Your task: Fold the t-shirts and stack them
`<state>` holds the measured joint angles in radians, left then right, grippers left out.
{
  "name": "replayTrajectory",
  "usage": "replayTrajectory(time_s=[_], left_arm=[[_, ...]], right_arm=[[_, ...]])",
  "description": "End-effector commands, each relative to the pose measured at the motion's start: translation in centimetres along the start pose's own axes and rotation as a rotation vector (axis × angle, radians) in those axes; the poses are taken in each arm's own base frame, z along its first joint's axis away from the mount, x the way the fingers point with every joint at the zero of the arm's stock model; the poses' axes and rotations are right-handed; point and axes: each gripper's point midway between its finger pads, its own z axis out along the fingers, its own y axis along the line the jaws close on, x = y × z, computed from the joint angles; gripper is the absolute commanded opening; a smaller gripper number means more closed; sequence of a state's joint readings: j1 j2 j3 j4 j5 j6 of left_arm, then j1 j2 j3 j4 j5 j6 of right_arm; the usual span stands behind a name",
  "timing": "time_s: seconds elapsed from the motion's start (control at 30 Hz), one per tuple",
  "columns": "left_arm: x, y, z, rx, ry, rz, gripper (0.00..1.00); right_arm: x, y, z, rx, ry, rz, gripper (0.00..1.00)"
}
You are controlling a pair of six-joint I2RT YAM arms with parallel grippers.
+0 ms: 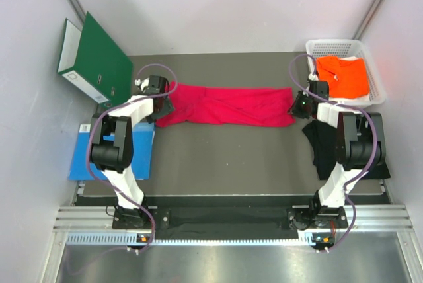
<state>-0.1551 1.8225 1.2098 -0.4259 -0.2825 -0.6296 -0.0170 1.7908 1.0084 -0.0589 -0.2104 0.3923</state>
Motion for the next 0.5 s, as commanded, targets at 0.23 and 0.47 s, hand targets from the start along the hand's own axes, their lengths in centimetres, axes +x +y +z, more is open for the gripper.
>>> replayTrajectory(time_s=[0.23, 0.47], left_arm=[[-1.6, 0.0, -0.9, 0.006, -0.06, -0.023, 0.51], [-1.6, 1.4, -2.9, -0.041, -0.057, -0.044, 0.81]], right_arm=[[-0.2, 0.6, 0.2, -0.027, -0.022, -0.026, 0.07], [-0.3, 0.7, 0.0, -0.029, -0.03, -0.026, 0.07]])
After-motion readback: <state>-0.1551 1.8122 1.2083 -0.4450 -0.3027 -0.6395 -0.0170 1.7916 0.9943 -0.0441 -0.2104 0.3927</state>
